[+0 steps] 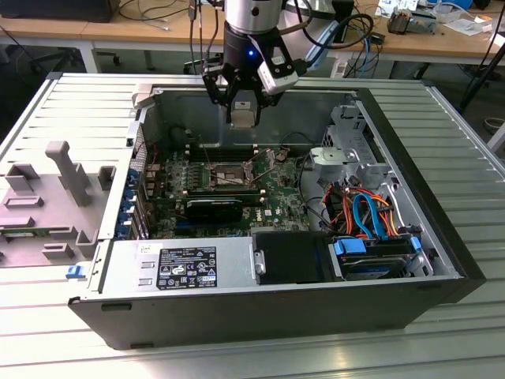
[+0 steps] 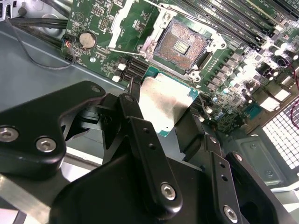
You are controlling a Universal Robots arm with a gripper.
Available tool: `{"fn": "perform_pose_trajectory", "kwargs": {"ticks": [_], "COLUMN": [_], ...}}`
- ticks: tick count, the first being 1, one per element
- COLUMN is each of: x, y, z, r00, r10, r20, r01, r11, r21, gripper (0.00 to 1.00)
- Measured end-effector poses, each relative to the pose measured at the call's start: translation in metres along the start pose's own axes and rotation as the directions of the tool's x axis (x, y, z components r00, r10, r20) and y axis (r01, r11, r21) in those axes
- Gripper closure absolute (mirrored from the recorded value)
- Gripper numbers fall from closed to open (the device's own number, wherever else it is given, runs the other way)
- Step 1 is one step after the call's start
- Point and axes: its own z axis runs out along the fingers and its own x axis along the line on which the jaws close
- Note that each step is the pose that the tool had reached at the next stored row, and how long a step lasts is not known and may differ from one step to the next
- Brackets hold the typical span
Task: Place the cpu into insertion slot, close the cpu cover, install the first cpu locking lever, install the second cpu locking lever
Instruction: 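Place the cpu into insertion slot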
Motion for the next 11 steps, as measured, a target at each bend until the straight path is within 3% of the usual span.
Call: {"fn": "perform_pose_trajectory", "kwargs": {"ticks": [11], "x": [-0.0001], "y": [-0.0014], "z": [0.0032], "r00": [1.0000], "r10": [0.000], "r20": [0.0000], "r01": [0.000], "r11": [1.0000], "r21": [0.0001], "gripper": [0.46]}}
